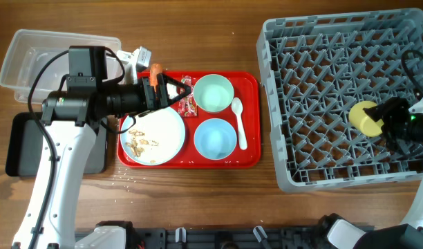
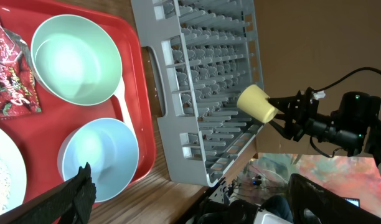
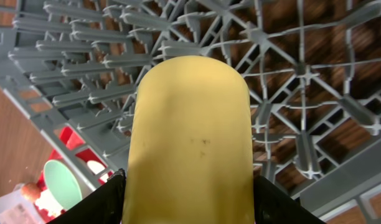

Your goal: Sort waste into correct bins and load items into the dishwasher rack

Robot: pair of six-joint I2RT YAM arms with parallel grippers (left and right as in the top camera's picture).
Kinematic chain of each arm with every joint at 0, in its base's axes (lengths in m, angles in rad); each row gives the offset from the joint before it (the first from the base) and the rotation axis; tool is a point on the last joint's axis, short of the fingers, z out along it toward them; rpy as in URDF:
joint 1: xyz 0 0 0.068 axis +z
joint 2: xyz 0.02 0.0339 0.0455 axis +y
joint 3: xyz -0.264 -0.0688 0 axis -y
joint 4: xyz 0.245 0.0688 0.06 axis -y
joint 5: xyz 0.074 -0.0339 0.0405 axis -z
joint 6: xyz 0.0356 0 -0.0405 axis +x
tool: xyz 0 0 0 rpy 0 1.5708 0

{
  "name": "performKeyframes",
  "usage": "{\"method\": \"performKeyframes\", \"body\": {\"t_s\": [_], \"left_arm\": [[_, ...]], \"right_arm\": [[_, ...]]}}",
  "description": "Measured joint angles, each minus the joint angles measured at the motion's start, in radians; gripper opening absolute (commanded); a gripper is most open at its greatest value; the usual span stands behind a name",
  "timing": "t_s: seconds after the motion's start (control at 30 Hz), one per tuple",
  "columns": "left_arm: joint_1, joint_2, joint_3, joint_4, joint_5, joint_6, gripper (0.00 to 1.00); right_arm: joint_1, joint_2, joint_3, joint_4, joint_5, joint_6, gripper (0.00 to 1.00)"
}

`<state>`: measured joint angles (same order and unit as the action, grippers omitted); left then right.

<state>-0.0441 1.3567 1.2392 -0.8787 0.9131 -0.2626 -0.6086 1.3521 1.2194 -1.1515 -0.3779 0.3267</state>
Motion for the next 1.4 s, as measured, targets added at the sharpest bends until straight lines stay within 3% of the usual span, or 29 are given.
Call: {"method": "performKeyframes", "body": {"t_s": [0.1, 0.3, 0.37, 0.5, 0.57, 0.7, 0.8, 0.97, 1.2, 1.4], "left_arm": [[0.0, 0.0, 0.0, 0.0, 0.0, 0.0, 1.0], [0.0, 0.0, 0.0, 0.0, 0.0, 0.0, 1.0], [0.0, 0.0, 0.0, 0.0, 0.0, 0.0, 1.0], [0.0, 0.0, 0.0, 0.0, 0.0, 0.0, 1.0], [0.0, 0.0, 0.0, 0.0, 0.0, 0.0, 1.0], [0.0, 0.0, 0.0, 0.0, 0.0, 0.0, 0.99], [0.0, 0.0, 0.0, 0.0, -0.005, 0.0, 1.0], [0.0, 0.0, 0.0, -0.037, -0.091, 0.0, 0.95], [0.018, -0.008, 0.0, -0.111, -0.29, -0.013, 0.96], [0.229, -0.021, 0.0, -0.108, -0.368, -0.137, 1.0]], "right_arm": [[0.0, 0.0, 0.0, -0.005, -0.015, -0.004, 0.55], [0.0, 0.0, 0.0, -0.02, -0.001, -0.026, 0.51], [0.015, 0.0, 0.002, -0.083, -0.056, -0.093, 0.5], [0.238, 0.0, 0.003, -0.171, -0.1, -0.195, 0.51], [0.317, 0.001, 0.003, -0.124, -0.064, -0.174, 0.56], [0.335, 0.001, 0.004, -0.064, -0.124, -0.223, 0.6], [0.459, 0.001, 0.004, -0.047, -0.179, -0.303, 0.61], [0.703, 0.001, 0.003, 0.018, -0.198, -0.321, 0.63], [1.012, 0.0, -0.006, -0.008, 0.065, -0.183, 0.66], [1.202, 0.003, -0.234, 0.256, 0.298, -0.037, 0.61]]}}
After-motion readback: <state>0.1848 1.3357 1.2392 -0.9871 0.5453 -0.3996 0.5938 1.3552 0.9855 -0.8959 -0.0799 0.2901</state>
